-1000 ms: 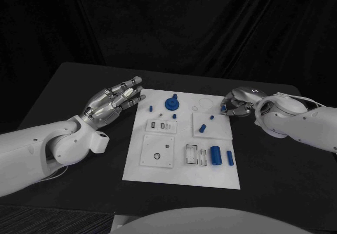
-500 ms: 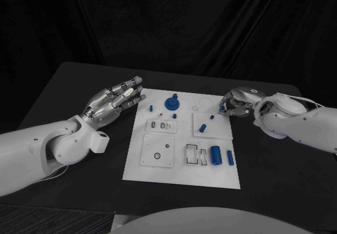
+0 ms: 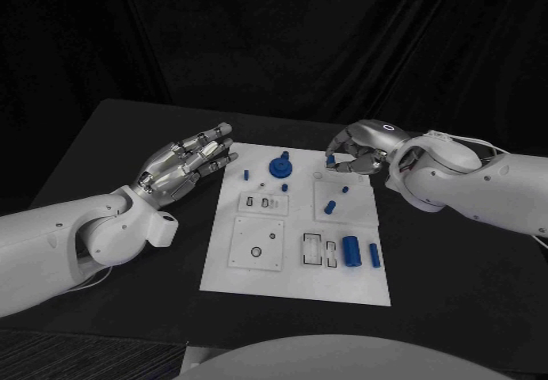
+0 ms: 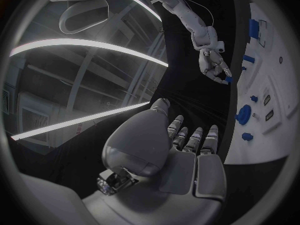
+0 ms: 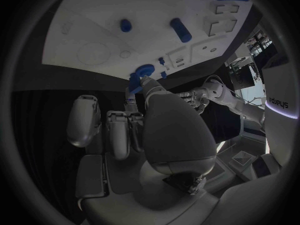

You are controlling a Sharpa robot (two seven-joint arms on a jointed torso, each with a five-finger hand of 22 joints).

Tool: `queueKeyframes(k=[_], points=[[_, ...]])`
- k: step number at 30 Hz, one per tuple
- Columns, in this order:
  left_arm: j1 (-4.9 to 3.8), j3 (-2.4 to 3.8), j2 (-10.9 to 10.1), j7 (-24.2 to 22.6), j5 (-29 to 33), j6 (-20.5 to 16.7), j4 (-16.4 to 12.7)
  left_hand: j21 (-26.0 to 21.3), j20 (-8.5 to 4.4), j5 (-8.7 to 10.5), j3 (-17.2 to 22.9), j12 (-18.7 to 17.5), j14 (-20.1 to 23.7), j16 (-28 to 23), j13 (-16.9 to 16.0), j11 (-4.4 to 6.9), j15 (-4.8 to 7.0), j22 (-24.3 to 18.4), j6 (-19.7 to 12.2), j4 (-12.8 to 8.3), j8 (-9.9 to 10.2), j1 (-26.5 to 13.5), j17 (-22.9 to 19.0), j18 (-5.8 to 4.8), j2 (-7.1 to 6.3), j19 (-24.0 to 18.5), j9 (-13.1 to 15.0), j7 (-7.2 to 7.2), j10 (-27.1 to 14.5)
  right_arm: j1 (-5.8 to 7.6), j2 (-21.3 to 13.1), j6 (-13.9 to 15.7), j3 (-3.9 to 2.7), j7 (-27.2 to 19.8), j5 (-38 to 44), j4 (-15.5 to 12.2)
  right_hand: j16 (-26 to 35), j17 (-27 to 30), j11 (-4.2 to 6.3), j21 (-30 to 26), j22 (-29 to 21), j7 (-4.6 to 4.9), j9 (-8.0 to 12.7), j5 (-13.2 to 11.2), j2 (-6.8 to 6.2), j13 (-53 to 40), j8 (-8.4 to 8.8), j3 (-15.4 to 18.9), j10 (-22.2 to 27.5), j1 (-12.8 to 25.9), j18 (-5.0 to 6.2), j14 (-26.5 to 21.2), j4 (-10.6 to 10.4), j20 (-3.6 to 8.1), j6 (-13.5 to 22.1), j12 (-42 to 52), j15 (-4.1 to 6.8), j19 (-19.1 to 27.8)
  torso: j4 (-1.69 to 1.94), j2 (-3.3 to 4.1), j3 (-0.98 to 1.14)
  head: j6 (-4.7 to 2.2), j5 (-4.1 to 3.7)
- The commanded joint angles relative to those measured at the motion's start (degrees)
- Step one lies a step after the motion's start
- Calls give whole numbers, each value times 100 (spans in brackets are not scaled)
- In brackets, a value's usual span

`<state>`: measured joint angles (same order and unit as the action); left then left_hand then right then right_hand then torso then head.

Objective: Assemble the parts on the task board

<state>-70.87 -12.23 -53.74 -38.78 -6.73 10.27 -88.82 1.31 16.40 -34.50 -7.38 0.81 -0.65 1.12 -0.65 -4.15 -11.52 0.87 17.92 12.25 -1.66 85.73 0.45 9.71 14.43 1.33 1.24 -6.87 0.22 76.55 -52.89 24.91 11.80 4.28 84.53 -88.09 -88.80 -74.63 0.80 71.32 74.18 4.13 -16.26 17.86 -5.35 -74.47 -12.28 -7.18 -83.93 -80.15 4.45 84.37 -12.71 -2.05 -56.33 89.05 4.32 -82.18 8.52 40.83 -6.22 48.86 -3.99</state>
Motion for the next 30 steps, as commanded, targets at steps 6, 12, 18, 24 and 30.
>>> queueKeyframes(k=[6, 12, 18, 24, 30], points=[[8, 5, 47, -42, -1, 104, 17, 67, 30, -79, 212, -81, -14, 121, 65, -64, -96, 35, -1, -46, -63, 72, 24, -130, 17, 86, 93, 8, -22, 2, 402, -431, 1, 290, 28, -219, 2, -1410, -70, -207, 994, 28, -274, -144, 77, -1553, -253, 51, -607, -73, -11, 526, 37, -38, -54, 95, -56, 53, 9, 7, 5, 7, -7], [10, 5, 58, -35, -1, 121, 27, 67, 31, -81, 224, -81, -14, 121, 65, -65, -99, 35, -5, -49, -62, 72, 23, -132, 20, 87, 92, 8, -22, -114, 668, -513, 1, 353, 117, -214, 13, -1399, -81, -252, 981, 32, -279, -152, 81, -1553, -258, 49, -607, -80, -2, 523, 47, -42, -51, 95, -63, 70, 2, 11, 0, 0, 14], [14, 5, 57, -10, -1, 133, 28, 67, 31, -81, 224, -81, -14, 121, 65, -65, -99, 35, -5, -49, -62, 72, 23, -132, 20, 87, 92, 8, -22, -258, 931, -651, 1, 394, 262, -167, 24, -1388, -84, -273, 975, 32, -292, -153, 94, -1553, -277, 43, -607, -96, 2, 520, 67, -51, -68, 95, -71, 76, -6, 20, 9, 13, 4], [16, 5, 66, 1, -1, 139, 34, 68, 31, -81, 232, -81, -13, 120, 65, -63, -99, 36, -8, -51, -61, 71, 23, -133, 22, 88, 92, 9, -22, -330, 1059, -778, 1, 439, 291, -144, 42, -1369, -97, -311, 964, 43, -294, -160, 87, -1553, -277, 51, -607, -88, 10, 514, 73, -56, -59, 95, -77, 90, -19, 19, 11, 17, 20], [18, 5, 78, 9, -1, 147, 39, 68, 31, -81, 232, -81, -13, 120, 65, -63, -99, 36, -8, -51, -61, 71, 23, -133, 22, 88, 92, 9, -22, -393, 1136, -861, 1, 477, 299, -131, 47, -1365, -100, -328, 960, 46, -294, -161, 85, -1553, -276, 53, -607, -86, 13, 513, 76, -58, -54, 95, -79, 97, -4, 20, 13, 30, -1]])
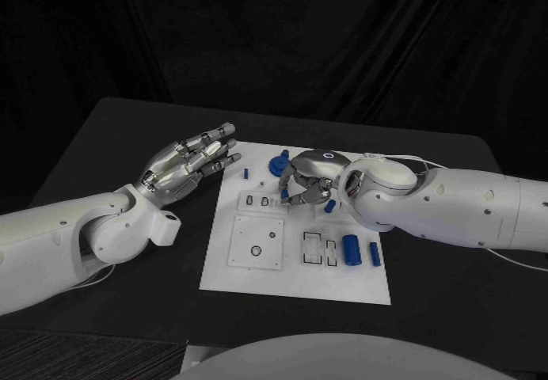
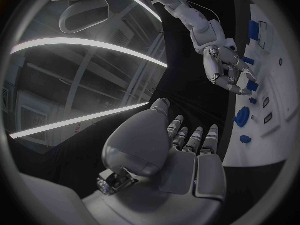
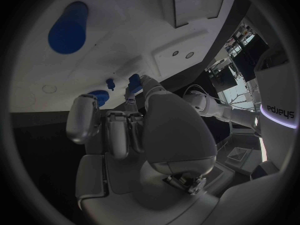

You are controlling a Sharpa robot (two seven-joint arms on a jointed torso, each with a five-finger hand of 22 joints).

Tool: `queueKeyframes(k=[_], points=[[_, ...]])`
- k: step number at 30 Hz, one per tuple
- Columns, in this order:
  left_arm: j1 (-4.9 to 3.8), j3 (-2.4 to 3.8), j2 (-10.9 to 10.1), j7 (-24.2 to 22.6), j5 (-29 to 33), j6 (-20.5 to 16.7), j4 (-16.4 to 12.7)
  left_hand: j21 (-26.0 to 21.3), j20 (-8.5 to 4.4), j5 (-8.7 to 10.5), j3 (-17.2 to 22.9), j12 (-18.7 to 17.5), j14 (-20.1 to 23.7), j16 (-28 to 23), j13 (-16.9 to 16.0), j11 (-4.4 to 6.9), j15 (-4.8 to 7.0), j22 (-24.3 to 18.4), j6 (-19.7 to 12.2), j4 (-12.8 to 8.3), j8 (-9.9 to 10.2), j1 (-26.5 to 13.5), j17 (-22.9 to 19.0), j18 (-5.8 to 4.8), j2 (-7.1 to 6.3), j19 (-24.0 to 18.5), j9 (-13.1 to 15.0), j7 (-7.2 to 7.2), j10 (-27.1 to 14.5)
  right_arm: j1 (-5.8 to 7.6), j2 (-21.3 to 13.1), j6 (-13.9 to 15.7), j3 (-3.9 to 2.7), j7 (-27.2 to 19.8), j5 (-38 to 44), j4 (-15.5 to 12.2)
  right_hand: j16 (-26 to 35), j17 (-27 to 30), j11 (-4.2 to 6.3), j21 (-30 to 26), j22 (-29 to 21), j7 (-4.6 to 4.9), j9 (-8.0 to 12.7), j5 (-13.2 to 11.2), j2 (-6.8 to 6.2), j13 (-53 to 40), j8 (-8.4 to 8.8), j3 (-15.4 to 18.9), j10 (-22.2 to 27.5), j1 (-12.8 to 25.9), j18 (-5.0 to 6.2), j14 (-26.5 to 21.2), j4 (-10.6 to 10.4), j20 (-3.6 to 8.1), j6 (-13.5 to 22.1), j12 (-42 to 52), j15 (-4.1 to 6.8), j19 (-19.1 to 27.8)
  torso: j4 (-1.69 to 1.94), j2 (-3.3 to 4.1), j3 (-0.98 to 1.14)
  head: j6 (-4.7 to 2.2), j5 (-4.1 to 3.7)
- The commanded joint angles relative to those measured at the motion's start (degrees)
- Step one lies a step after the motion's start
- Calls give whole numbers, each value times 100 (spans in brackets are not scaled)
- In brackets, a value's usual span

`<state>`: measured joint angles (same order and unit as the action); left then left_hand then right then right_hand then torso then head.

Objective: Assemble the parts on the task board

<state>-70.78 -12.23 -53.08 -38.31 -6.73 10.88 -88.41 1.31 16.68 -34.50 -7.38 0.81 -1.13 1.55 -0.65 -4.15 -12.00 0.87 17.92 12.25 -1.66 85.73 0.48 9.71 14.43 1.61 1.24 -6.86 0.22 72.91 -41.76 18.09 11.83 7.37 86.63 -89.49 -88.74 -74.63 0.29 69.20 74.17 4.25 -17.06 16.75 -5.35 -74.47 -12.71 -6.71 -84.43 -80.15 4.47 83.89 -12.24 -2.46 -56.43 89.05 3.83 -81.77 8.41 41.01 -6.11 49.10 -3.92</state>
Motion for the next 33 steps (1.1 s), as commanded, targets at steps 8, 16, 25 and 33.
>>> queueKeyframes(k=[8, 16, 25, 33], points=[[11, 5, 15, -34, -1, 88, -3, 68, 3, -81, 232, -81, 35, 77, 65, -63, -51, 36, -8, -51, -61, 71, 20, -132, 22, 60, 92, 9, -22, -70, 104, -302, -2, 231, 92, 66, 65, -1339, -59, -163, 947, 43, -216, -54, 83, -1553, -229, 11, -557, -81, 21, 553, 35, -24, -31, 95, -38, 73, 3, -2, -4, 18, 7], [15, 5, 28, -35, -1, 100, 2, 69, 3, -81, 244, -81, 36, 78, 65, -60, -51, 36, -10, -53, -61, 70, 20, -134, 23, 60, 91, 11, -22, -94, 177, -317, -2, 234, 92, 140, 80, -1325, -78, -212, 934, 62, -220, -104, 69, -1553, -221, 34, -557, -55, 29, 548, 53, -43, 9, 95, -58, 90, 3, -2, -2, 31, 4], [26, 5, 28, -35, -1, 110, 9, 69, 3, -81, 245, -81, 36, 78, 65, -60, -51, 36, -10, -54, -61, 69, 20, -134, 24, 60, 91, 12, -22, -113, 233, -297, -2, 211, 92, 183, 109, -1296, -84, -292, 916, 101, -209, -370, 43, -1553, -155, 104, -557, 35, 45, 538, 78, -70, 189, 95, -71, 111, 2, -2, -7, 53, 7], [49, 5, 28, -34, -1, 119, 14, 69, 3, -81, 252, -81, 37, 77, 65, -59, -51, 36, -19, -56, -59, 69, 19, -135, 24, 61, 90, 12, -22, -140, 245, -327, -2, 227, 92, 213, 153, -1252, -82, -387, 897, 162, -111, -564, 8, -1553, 33, 168, -557, 106, 60, 524, 101, -76, 592, 95, -71, 134, 5, -1, -2, 62, 13]])
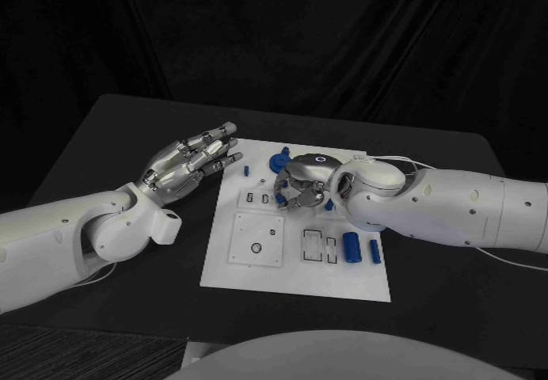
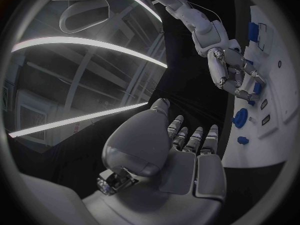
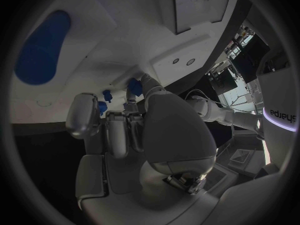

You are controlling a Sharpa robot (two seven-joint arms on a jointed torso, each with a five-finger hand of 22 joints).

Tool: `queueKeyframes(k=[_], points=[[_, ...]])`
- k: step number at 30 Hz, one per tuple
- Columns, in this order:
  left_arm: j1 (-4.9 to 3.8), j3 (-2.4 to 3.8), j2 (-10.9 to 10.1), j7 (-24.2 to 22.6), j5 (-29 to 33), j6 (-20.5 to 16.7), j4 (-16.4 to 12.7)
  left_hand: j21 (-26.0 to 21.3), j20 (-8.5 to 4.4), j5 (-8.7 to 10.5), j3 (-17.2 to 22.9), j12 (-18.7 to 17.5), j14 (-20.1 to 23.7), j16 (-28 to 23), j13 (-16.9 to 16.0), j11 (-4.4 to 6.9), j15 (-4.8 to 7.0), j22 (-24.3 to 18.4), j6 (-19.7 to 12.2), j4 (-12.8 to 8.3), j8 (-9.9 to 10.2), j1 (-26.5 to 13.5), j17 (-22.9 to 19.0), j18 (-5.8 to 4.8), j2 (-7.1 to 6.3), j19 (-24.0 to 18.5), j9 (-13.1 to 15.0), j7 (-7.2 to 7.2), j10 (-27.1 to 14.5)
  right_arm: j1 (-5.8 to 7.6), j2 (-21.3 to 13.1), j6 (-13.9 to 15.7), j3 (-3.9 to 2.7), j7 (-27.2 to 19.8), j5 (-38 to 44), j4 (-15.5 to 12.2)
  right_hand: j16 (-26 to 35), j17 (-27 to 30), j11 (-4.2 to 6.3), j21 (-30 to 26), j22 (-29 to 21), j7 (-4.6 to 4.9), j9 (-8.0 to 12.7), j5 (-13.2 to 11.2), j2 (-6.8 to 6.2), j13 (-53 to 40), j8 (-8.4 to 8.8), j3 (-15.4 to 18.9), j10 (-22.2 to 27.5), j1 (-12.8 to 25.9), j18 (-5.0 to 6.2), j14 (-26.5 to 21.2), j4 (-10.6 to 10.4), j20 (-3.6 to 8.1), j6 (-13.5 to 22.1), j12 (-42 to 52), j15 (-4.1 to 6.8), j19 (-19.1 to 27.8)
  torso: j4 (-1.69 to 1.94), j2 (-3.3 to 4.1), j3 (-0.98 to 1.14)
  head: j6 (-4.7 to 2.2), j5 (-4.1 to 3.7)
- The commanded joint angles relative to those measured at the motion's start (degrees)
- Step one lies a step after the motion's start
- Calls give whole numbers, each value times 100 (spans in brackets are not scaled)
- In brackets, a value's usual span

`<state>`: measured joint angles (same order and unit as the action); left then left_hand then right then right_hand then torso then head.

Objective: Assemble the parts on the task board

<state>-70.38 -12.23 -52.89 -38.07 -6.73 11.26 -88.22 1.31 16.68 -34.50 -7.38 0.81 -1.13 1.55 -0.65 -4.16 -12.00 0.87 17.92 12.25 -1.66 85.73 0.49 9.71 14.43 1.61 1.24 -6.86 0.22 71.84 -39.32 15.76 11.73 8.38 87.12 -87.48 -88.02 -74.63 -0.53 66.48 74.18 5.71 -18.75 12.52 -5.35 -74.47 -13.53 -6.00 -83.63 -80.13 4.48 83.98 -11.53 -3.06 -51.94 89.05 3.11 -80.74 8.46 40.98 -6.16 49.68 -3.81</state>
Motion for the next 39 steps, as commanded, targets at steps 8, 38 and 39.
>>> queueKeyframes(k=[8, 38, 39], points=[[26, 5, 0, -55, -1, 86, -4, 69, 3, -80, 252, -81, 37, 77, 65, -59, -51, 36, -19, -55, -59, 69, 18, -135, 24, 61, 90, 12, -22, -45, -2, -89, 8, 106, 43, 26, 86, -1248, -3, -137, 894, 19, 74, -104, 34, -1553, 116, 88, -637, 97, 61, 514, 46, -15, 170, 95, 0, 34, -1, 0, 0, 14, -1], [46, 5, 9, 0, -1, 119, 5, 68, 2, -82, 288, -81, 38, 80, 65, -68, -53, 35, -9, -61, -61, 65, 18, -140, 34, 60, 92, 6, -22, -57, -78, 655, 7, -333, -17, 3, 87, -1249, 95, -148, 919, -197, -274, 1383, 169, -1553, -519, -159, -637, -40, 52, 514, 356, 62, -589, 95, 83, -2, -5, -2, 3, -10, 8], [47, 5, 5, 13, -1, 111, 3, 70, 2, -80, 309, -81, 38, 86, 65, -89, -56, 35, 3, -67, -64, 60, 19, -144, 28, 61, 94, -11, -22, -57, -95, 811, 7, -376, -78, -7, 87, -1249, 94, -136, 923, -198, -281, 1385, 165, -1553, -528, -159, -637, -34, 49, 514, 356, 62, -600, 95, 82, -7, -5, -2, 2, -12, 9]])
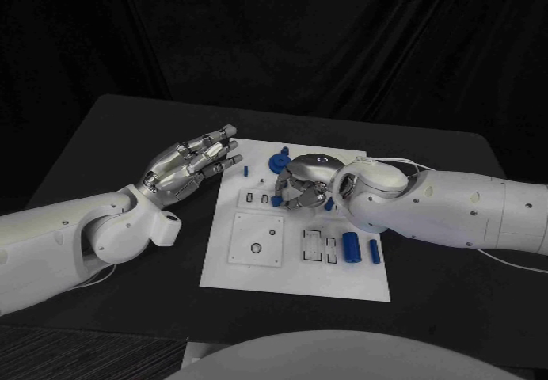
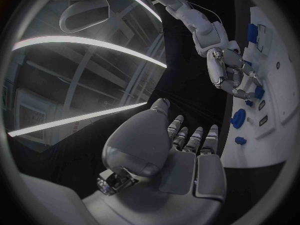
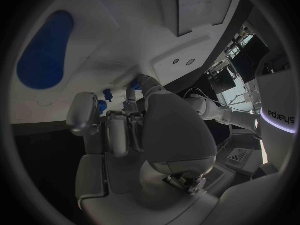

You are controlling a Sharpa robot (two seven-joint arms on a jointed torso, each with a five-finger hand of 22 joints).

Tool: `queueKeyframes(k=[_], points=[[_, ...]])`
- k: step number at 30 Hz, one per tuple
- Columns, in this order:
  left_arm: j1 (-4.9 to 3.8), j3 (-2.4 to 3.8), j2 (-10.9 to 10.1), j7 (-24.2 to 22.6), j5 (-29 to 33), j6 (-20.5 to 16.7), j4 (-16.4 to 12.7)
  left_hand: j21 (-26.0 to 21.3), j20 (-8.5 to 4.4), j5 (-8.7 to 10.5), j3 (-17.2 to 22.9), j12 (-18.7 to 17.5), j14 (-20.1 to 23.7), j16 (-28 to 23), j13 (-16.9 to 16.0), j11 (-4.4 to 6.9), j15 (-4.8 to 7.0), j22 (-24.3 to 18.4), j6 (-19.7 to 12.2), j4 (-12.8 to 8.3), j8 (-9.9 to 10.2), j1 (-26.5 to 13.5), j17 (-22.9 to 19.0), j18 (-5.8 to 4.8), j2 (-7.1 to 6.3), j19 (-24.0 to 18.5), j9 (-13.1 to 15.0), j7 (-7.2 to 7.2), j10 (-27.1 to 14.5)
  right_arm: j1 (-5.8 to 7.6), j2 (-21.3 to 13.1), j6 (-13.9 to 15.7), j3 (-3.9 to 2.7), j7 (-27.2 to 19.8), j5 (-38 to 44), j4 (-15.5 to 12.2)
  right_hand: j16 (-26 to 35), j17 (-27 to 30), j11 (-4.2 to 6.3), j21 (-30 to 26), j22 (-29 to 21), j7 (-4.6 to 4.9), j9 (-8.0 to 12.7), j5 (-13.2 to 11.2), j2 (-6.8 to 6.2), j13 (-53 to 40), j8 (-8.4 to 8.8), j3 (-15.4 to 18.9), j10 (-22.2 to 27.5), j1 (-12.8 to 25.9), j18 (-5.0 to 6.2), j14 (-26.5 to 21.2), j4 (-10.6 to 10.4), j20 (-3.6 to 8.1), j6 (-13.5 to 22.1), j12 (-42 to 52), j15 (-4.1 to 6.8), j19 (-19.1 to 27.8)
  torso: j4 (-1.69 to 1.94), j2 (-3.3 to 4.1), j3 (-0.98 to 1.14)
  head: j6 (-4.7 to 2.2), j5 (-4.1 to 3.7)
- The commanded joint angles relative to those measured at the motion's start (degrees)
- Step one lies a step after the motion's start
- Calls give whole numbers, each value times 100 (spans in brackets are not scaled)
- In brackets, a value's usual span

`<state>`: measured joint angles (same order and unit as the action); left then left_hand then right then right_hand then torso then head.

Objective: Assemble the parts on the task board

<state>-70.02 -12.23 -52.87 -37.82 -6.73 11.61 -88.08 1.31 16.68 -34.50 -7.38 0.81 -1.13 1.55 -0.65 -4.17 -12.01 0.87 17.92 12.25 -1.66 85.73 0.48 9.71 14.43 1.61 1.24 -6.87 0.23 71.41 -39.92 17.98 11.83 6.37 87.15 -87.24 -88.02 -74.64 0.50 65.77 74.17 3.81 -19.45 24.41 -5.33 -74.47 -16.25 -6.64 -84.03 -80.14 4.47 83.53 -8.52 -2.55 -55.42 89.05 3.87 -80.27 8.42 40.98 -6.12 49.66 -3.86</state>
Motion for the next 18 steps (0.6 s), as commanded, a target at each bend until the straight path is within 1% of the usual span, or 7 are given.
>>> queueKeyframes(k=[1, 7, 8, 11, 14, 15, 18], points=[[11, 5, 0, 0, -1, 66, -13, 72, 2, -77, 335, -81, 37, 94, 65, -118, -57, 36, 20, -76, -69, 51, 22, -148, 14, 64, 96, -36, -23, -13, -52, 714, -2, -211, -141, -43, 74, -1261, -8, -43, 929, -9, -214, 197, 160, -1553, -261, -95, -597, -29, 45, 563, 55, 11, -258, 95, 6, -63, 0, -1, 2, -25, 25], [12, 5, -26, 48, -114, -94, -10, 198, 10, -77, 533, 110, -146, 475, -86, -521, -97, 98, 265, -123, -118, -9, 98, -186, -111, 221, 119, -288, 468, 20, -199, 1312, -3, -407, -572, -164, 36, -1299, -1, 25, 948, -20, -235, 198, 135, -1553, -286, -92, -597, -7, 33, 577, 57, 14, -289, 95, 12, -94, 0, 0, 5, -34, 29], [12, 5, -30, 45, -200, -170, -5, 591, -5, -117, 641, 907, -853, 1378, -448, -1144, -187, 292, 732, -69, -225, -13, 313, -297, -206, 790, 173, -205, 1788, 39, -233, 1401, -3, -442, -679, -197, 33, -1302, 0, 36, 951, -21, -236, 198, 133, -1553, -288, -92, -597, -5, 30, 578, 57, 14, -291, 95, 12, -99, 0, 0, 5, -33, 33], [13, 5, -32, 76, -557, -479, 6, 1471, -10, -224, 821, 1917, -2341, 2783, -789, -1289, -284, 702, 1059, -52, -308, 39, 691, -381, -353, 2162, 199, -290, 2967, 86, -320, 1556, -3, -511, -937, -295, 23, -1312, 2, 51, 955, -23, -239, 197, 128, -1553, -291, -91, -597, 0, 28, 581, 57, 16, -295, 95, 14, -106, -1, 1, 8, -37, 37], [13, 5, -24, 202, -956, -794, 18, 2291, -133, -258, 1003, 2912, -3482, 3968, -1212, -931, 82, 1073, 1414, -171, -401, 161, 1171, -101, -506, 3479, 230, -381, 3816, 130, -424, 1677, -3, -579, -1204, -430, 18, -1317, 3, 60, 957, -24, -241, 197, 124, -1553, -293, -91, -597, 3, 26, 583, 56, 16, -296, 95, 15, -110, -7, -1, 13, -44, 34], [13, 5, -19, 263, -1087, -887, 23, 2825, -302, -225, 1073, 3995, -3651, 5124, -1873, -636, 307, 1370, 1571, -264, -433, 137, 1784, 44, -730, 3946, 222, -370, 3892, 138, -448, 1698, -3, -596, -1263, -463, 18, -1317, 3, 60, 957, -24, -241, 197, 124, -1553, -293, -91, -597, 3, 26, 583, 56, 16, -296, 95, 15, -110, -7, -3, 15, -45, 30], [14, 5, 1, 529, -1500, -1141, 42, 3982, -549, -218, 1399, 6000, -3618, 7186, -3230, -332, 636, 2105, 1872, -215, -508, 13, 2954, 71, -778, 4304, 229, -419, 3639, 154, -512, 1730, -3, -644, -1438, -560, 18, -1317, 4, 66, 959, -25, -242, 199, 121, -1553, -294, -90, -597, 6, 25, 583, 56, 17, -297, 95, 16, -113, -9, -6, 19, -47, 34]])
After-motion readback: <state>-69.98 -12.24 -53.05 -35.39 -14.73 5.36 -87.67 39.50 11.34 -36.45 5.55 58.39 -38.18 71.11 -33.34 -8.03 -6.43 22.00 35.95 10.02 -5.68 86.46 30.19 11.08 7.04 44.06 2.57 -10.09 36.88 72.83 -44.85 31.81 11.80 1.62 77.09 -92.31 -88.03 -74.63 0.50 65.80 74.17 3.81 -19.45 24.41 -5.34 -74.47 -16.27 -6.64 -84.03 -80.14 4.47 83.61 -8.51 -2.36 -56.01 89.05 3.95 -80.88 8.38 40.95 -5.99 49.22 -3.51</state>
